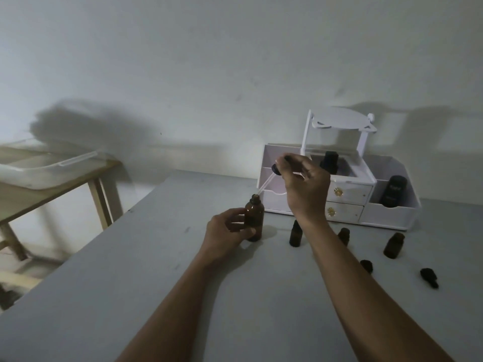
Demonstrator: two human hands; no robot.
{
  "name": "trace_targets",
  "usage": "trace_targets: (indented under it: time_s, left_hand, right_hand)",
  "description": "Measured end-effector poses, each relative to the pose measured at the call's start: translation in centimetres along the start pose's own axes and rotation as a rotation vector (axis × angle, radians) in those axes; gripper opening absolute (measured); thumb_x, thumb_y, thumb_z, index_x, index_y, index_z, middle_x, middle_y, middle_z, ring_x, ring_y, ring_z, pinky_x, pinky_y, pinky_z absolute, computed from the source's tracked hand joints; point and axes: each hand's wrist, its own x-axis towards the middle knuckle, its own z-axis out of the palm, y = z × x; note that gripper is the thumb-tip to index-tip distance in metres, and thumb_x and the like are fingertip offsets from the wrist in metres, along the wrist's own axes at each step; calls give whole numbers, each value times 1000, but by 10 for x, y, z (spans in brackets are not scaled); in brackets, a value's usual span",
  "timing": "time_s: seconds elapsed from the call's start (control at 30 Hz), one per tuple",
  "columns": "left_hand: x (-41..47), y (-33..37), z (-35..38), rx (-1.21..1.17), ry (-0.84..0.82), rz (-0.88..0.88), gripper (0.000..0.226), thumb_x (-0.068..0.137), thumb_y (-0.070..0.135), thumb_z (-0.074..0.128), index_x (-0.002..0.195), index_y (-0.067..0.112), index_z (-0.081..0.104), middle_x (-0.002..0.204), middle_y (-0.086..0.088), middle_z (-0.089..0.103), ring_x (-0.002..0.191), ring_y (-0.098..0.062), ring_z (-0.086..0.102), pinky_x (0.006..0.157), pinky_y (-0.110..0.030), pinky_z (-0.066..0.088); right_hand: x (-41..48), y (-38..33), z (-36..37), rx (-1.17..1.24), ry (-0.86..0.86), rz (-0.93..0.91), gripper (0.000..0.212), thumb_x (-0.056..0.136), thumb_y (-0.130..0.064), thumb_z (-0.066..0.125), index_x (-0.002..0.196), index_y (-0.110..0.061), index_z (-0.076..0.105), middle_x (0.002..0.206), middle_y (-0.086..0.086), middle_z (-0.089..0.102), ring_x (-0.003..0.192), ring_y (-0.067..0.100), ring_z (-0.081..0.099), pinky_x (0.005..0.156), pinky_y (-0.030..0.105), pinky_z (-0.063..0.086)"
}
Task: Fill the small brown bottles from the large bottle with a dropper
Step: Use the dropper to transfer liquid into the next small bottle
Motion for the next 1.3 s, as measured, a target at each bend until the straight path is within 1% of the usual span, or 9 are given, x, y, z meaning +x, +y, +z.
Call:
trace_targets:
  time_s: [0.17,0.3,0.43,0.63,0.77,0.93,1.07,1.23,1.3]
  left_hand:
    - [0,-3,3,32,8,20,50,77,12,82,120,31,66,99,12,73,88,2,71,77,-14,56]
    - [1,-4,3,54,11,22,51,78,15,82,126,26,66,104,6,74,86,5,70,71,-8,52]
    - [0,-3,4,54,10,15,51,79,15,81,127,26,65,103,9,73,83,11,68,66,-5,49]
    - [2,-4,3,81,4,28,52,80,18,81,129,22,64,109,4,73,85,8,68,69,-7,51]
    - [2,-4,2,82,-4,42,54,81,19,80,133,19,62,112,3,72,89,4,69,72,-9,54]
    - [0,-4,2,74,-6,38,54,82,21,79,134,19,61,116,2,72,94,-2,69,79,-17,56]
    - [-1,-3,3,70,0,33,53,83,19,79,133,20,61,114,2,72,93,-1,69,75,-11,53]
    - [-1,-2,3,72,13,33,52,82,20,79,131,23,63,112,4,73,94,-1,69,82,-20,55]
    - [-1,-2,3,70,10,31,52,82,19,79,131,23,63,112,5,72,92,1,69,78,-14,54]
  right_hand:
    - [2,4,4,-72,-27,-17,9,89,-20,71,97,-18,72,82,-24,66,78,-12,65,68,2,47]
    - [1,6,12,-104,-73,-20,21,90,-22,71,106,-10,73,86,-19,67,79,-14,64,68,2,48]
    - [-4,11,19,-136,-156,15,22,90,-24,70,106,-11,73,81,-24,66,78,-13,65,71,5,50]
    - [-14,28,21,-202,-265,73,19,88,-25,72,100,-11,76,86,-4,75,77,-1,70,74,10,53]
    - [-20,38,21,-269,-302,98,18,87,-26,73,97,-12,77,89,-4,75,78,-2,66,71,3,48]
    - [-24,42,20,-285,-294,108,17,87,-26,73,96,-12,76,86,-6,73,75,-5,64,68,-1,45]
    - [-23,44,22,-272,-277,116,15,87,-24,73,93,-10,77,84,-3,74,74,-2,64,67,0,45]
    - [-23,43,24,-267,-271,127,10,88,-19,72,88,-10,76,78,-5,71,67,-11,61,65,-2,43]
    - [-23,43,25,-262,-268,131,9,88,-17,72,88,-9,76,76,-6,70,66,-11,61,64,-1,43]
